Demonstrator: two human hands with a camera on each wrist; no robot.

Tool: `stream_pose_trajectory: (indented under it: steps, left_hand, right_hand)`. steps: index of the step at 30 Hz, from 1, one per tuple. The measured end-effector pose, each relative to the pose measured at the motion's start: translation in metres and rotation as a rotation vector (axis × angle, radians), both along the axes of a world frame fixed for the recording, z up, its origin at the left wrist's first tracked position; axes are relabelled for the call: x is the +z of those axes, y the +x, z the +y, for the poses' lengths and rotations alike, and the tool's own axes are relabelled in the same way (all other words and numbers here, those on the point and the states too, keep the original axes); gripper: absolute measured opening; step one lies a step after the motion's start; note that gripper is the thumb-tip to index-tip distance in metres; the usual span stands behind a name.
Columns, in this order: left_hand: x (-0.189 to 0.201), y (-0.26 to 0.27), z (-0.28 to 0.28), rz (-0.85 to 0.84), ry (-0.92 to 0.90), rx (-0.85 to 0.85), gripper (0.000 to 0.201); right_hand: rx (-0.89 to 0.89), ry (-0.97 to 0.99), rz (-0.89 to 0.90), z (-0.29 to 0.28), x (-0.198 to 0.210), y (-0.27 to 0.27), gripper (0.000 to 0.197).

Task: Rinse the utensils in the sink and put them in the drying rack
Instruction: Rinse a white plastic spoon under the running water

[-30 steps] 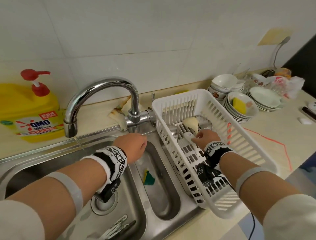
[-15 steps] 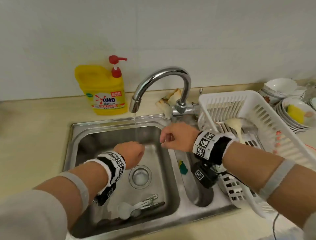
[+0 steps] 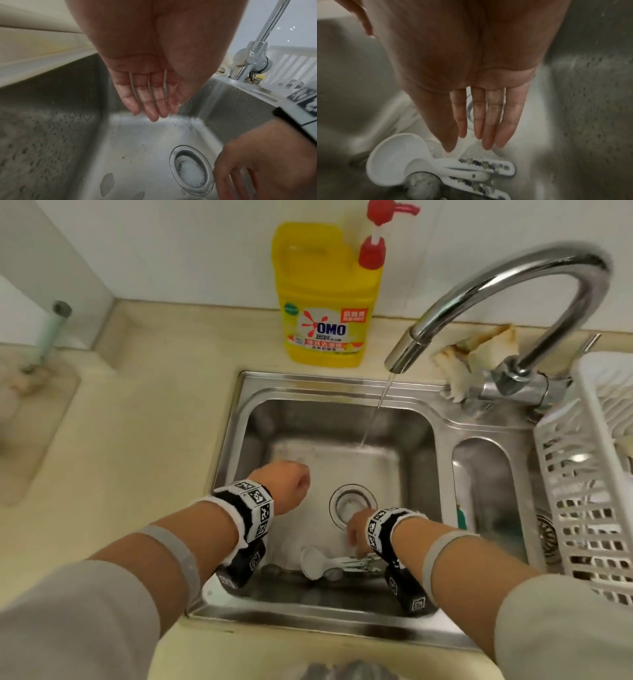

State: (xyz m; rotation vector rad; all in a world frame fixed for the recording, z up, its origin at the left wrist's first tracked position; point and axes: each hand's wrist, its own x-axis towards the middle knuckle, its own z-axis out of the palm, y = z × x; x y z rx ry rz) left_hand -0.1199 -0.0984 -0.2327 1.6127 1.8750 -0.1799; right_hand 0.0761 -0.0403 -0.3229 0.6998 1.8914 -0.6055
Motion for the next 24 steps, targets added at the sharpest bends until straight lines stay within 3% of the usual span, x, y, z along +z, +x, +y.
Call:
stream_pose_trajectory:
  steps: [7,11,18,24]
  left_hand:
    - [-0.007,0.007,0.003,-0.062,-0.002,-0.005,0.024]
    - [-0.011,0.006,0.006,-0.059,-0.012,0.006,0.023]
    - [-0.019,0.002,0.006,-0.061,-0.054,0.023,0.021]
    - [-0.022,0.002,0.015,-0.042,-0.084,0.008,0.018]
  right_hand:
    - [0.086,-0.026,-0.067,-0.001,-0.021,0.007,0.025]
    - [0.168,-0.046,-0.119,0.001,-0.023,0.012,0.033]
    - [0.253,-0.08,-0.095,0.002,-0.051,0.024,0.024]
    - [-0.045,-0.085,0.16,0.01,-0.009,0.018,0.019]
